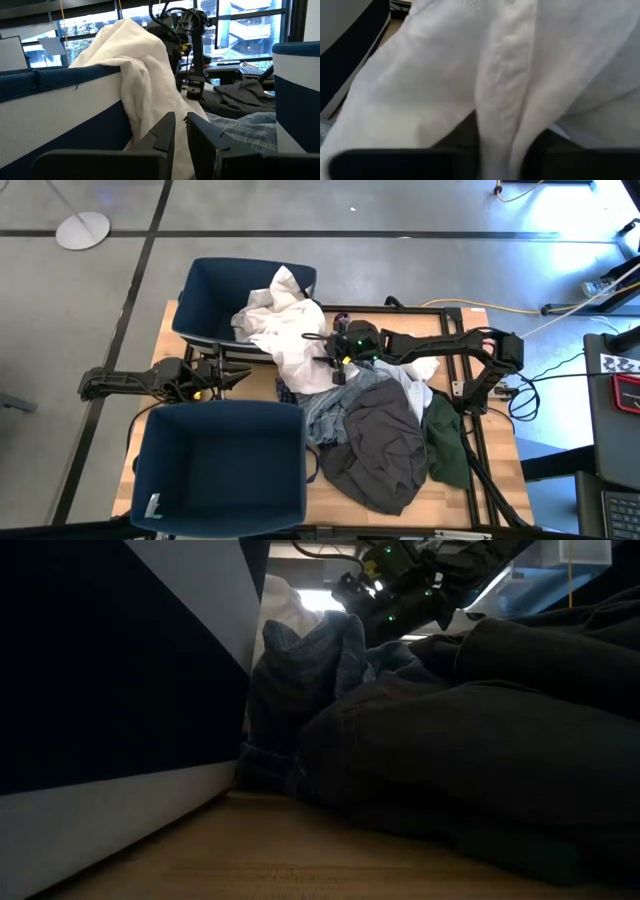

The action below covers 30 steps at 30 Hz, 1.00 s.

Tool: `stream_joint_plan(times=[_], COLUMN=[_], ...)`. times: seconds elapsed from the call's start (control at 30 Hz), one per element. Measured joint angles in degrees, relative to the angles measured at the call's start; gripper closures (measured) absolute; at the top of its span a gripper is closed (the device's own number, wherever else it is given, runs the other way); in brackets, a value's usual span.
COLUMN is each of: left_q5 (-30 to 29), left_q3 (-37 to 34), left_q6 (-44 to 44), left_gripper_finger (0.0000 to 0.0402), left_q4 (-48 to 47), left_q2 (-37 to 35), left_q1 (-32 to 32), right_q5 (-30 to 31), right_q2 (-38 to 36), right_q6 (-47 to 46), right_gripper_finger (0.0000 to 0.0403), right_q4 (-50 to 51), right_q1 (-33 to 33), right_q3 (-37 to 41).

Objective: Sort clothes
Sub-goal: Put the white dress into the top blue laundry organizer

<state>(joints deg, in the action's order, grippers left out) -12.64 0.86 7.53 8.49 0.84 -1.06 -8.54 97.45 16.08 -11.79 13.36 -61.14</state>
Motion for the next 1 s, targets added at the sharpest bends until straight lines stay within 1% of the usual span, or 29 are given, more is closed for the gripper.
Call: stream_joint_plan(times=[0.07,0.1,0.13,0.3,0.53,0.6,0.8,1.0], left_q5=[0.0,0.0,0.0,0.0,0.0,0.0,0.0,0.0], left_q3=[0.0,0.0,0.0,0.0,0.0,0.0,0.0,0.0], left_q6=[0.3,0.4,0.5,0.6,0.1,0.1,0.6,0.9], left_gripper_finger=[0.0361,0.0361,0.0361,0.0361,0.0361,0.0361,0.0361,0.0361], left_q4=[0.0,0.0,0.0,-0.2,-0.2,-0.2,-0.1,0.1], left_q2=[0.0,0.0,0.0,0.0,0.0,0.0,0.0,0.0], left_q1=[0.0,0.0,0.0,0.0,0.0,0.0,0.0,0.0], right_q5=[0.0,0.1,0.3,3.6,4.1,4.3,9.4,7.0], right_q2=[-0.3,-0.6,-1.0,-2.8,-3.9,-3.9,-3.9,-1.9], right_q6=[2.4,4.2,6.1,10.9,16.6,17.7,22.9,21.6], right_gripper_finger=[0.0373,0.0388,0.0393,0.0378,0.0397,0.0394,0.0395,0.0397], right_q4=[-0.2,-0.3,-0.7,0.2,3.4,3.4,1.6,-2.3], right_q1=[-0.4,-1.0,-1.6,-4.5,-5.6,-5.5,-4.3,-0.3], right_q3=[0.0,0.0,-0.1,-4.1,-15.2,-18.6,-27.1,-32.7])
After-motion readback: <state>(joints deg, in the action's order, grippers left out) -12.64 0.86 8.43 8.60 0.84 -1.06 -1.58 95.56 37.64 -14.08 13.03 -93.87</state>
